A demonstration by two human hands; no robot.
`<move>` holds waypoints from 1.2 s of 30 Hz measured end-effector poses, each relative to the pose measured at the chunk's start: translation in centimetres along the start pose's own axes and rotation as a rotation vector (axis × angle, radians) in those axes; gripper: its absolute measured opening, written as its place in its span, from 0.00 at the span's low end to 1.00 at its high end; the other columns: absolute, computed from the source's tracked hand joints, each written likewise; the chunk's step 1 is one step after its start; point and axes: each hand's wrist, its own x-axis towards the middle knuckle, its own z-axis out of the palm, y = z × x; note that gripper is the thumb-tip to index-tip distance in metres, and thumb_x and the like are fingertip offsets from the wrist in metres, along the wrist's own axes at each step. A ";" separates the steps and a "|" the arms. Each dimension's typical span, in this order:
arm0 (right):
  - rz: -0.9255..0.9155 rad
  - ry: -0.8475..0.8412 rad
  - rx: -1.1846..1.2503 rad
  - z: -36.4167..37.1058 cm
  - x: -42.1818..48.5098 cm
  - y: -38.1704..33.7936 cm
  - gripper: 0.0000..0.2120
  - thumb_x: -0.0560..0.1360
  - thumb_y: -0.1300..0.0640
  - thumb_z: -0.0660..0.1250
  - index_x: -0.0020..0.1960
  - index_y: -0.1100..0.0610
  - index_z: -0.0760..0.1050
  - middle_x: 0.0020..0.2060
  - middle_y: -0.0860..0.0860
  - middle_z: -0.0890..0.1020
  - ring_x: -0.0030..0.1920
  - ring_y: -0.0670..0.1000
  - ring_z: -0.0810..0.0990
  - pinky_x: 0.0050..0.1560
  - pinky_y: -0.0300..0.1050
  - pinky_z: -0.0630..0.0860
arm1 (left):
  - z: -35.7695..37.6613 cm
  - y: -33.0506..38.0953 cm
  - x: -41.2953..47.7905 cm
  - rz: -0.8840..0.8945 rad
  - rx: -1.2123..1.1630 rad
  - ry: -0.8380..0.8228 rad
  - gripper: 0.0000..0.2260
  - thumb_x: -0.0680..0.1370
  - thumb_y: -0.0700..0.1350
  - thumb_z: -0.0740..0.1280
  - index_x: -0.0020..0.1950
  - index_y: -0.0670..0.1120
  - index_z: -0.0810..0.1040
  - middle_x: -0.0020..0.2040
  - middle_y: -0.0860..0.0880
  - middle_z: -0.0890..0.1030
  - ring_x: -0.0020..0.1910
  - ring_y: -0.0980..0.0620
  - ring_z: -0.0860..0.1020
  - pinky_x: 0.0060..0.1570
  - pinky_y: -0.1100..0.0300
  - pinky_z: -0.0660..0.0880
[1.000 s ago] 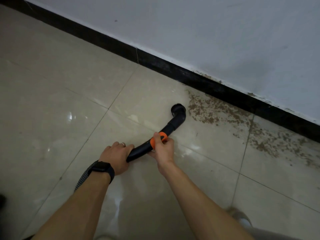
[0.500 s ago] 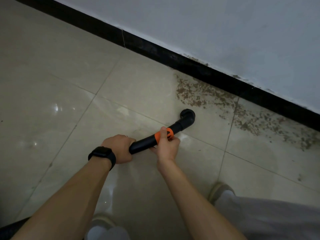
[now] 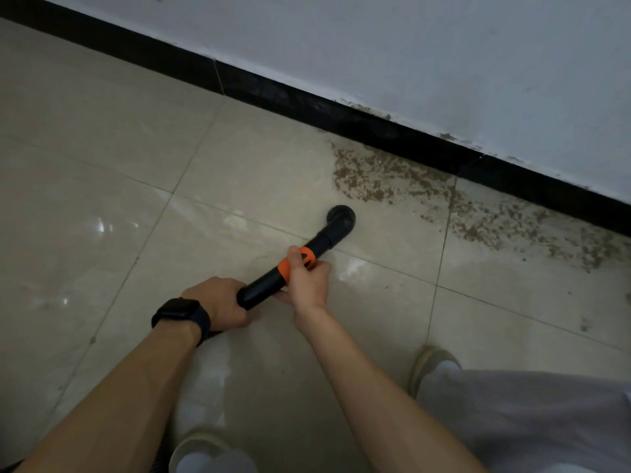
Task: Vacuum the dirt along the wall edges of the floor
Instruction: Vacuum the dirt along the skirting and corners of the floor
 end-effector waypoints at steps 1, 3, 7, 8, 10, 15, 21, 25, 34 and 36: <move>0.001 -0.022 -0.022 0.7 -0.1 -0.1 0.19 0.79 0.46 0.71 0.58 0.57 0.67 0.50 0.55 0.78 0.49 0.55 0.82 0.46 0.61 0.85 | -0.1 -0.6 -0.2 -0.024 -0.009 -0.004 0.11 0.69 0.52 0.70 0.51 0.57 0.77 0.46 0.51 0.80 0.44 0.49 0.79 0.45 0.59 0.76; 0.026 -0.076 -0.038 1.7 -0.3 -0.3 0.20 0.78 0.48 0.71 0.60 0.58 0.67 0.49 0.54 0.77 0.47 0.54 0.82 0.43 0.61 0.85 | -0.2 -1.4 -0.6 -0.068 -0.016 -0.023 0.11 0.70 0.50 0.70 0.52 0.55 0.77 0.45 0.50 0.80 0.43 0.49 0.78 0.44 0.61 0.75; 0.085 -0.145 -0.018 1.5 -0.6 -0.2 0.22 0.76 0.52 0.73 0.62 0.57 0.66 0.51 0.53 0.76 0.44 0.52 0.82 0.34 0.53 0.84 | 0.1 -1.5 -1.0 -0.111 0.012 -0.097 0.12 0.71 0.49 0.71 0.54 0.52 0.77 0.44 0.50 0.79 0.41 0.49 0.78 0.42 0.61 0.74; 0.082 -0.146 -0.024 1.3 -0.5 -0.1 0.22 0.76 0.52 0.73 0.63 0.57 0.67 0.52 0.53 0.77 0.45 0.53 0.83 0.34 0.53 0.84 | 0.2 -1.4 -1.0 -0.108 0.023 -0.103 0.13 0.70 0.49 0.71 0.55 0.52 0.78 0.44 0.50 0.78 0.41 0.49 0.77 0.43 0.61 0.75; 0.045 -0.115 -0.063 0.7 -0.2 -0.1 0.21 0.76 0.52 0.71 0.64 0.56 0.68 0.52 0.53 0.77 0.47 0.54 0.82 0.38 0.56 0.85 | 0.4 -0.7 -0.8 -0.089 0.035 -0.101 0.15 0.70 0.50 0.72 0.56 0.52 0.78 0.44 0.50 0.78 0.42 0.49 0.78 0.43 0.60 0.76; -0.018 -0.013 -0.083 -0.9 1.0 -1.1 0.17 0.76 0.50 0.70 0.60 0.55 0.70 0.50 0.53 0.77 0.50 0.55 0.81 0.50 0.63 0.84 | 0.1 1.9 -0.1 -0.012 0.073 -0.070 0.16 0.70 0.53 0.73 0.56 0.52 0.78 0.44 0.51 0.78 0.41 0.50 0.78 0.40 0.60 0.74; -0.051 -0.026 -0.029 -0.1 1.5 -0.5 0.29 0.63 0.37 0.70 0.60 0.50 0.72 0.54 0.56 0.81 0.51 0.62 0.85 0.45 0.63 0.85 | -0.9 3.3 0.5 0.001 -0.106 -0.058 0.18 0.70 0.57 0.73 0.57 0.52 0.79 0.51 0.48 0.82 0.47 0.48 0.80 0.46 0.60 0.76; -0.046 -0.080 0.068 -0.5 1.6 -1.7 0.16 0.79 0.49 0.69 0.61 0.55 0.72 0.50 0.56 0.80 0.42 0.58 0.87 0.40 0.55 0.85 | -1.6 3.4 0.6 0.017 -0.164 -0.026 0.19 0.70 0.54 0.73 0.59 0.50 0.79 0.53 0.47 0.82 0.50 0.48 0.79 0.49 0.59 0.76; -0.058 -0.199 0.120 -1.3 3.6 -3.6 0.12 0.83 0.56 0.66 0.64 0.59 0.71 0.51 0.54 0.81 0.38 0.56 0.86 0.43 0.55 0.84 | -1.8 3.8 1.0 0.094 -0.126 0.157 0.23 0.71 0.60 0.73 0.63 0.53 0.76 0.55 0.49 0.81 0.52 0.48 0.79 0.50 0.56 0.76; -0.073 -0.188 0.118 -1.3 3.8 -3.6 0.12 0.83 0.55 0.65 0.64 0.59 0.71 0.51 0.53 0.81 0.38 0.56 0.86 0.40 0.53 0.84 | -1.9 4.2 1.1 0.097 -0.098 0.178 0.22 0.71 0.61 0.72 0.63 0.54 0.76 0.54 0.49 0.81 0.52 0.48 0.79 0.50 0.56 0.76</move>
